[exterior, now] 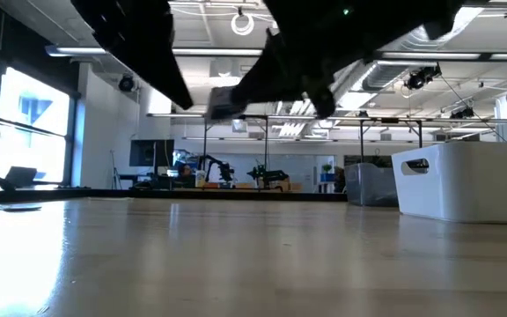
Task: Pick & Place First Aid Supplies
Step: Put the alcohol pad into the black bin
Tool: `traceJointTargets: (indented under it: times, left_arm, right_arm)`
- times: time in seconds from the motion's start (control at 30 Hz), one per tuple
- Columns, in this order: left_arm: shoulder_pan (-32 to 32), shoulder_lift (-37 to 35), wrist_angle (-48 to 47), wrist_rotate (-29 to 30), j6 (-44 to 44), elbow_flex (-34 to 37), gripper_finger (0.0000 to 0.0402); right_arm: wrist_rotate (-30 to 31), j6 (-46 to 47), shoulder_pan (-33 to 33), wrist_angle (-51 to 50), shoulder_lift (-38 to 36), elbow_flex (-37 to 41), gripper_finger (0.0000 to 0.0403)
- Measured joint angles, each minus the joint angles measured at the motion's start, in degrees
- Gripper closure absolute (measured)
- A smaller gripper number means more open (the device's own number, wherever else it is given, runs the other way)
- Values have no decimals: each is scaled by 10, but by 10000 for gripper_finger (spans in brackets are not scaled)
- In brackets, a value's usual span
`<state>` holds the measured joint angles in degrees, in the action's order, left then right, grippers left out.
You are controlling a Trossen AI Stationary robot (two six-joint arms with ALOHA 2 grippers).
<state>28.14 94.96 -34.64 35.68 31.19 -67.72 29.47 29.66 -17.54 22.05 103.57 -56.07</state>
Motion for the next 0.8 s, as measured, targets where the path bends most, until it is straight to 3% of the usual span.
traceJointTargets:
  times: [0.1, 0.23, 0.43, 0.5, 0.63, 0.8]
  left_arm:
    - [0, 0, -66, -65, 31, -33, 336]
    - [2, 0, -53, -128, 57, -40, 328]
    - [37, 0, -49, -80, 107, -23, 328]
    - [47, 0, -49, -65, 121, -20, 328]
    - [61, 0, -45, -41, 124, -19, 328]
    - [60, 0, -41, -35, 114, -19, 328]
  right_arm:
    - [74, -1, 0, -108, -62, 0, 401]
    - [189, 15, 5, -296, -164, 0, 402]
    - [270, 218, 51, -644, -297, 1, 402]
    - [283, 290, 75, -717, -328, 16, 402]
    - [266, 340, 142, -729, -375, 87, 402]
    - [218, 281, 257, -568, -406, 198, 402]
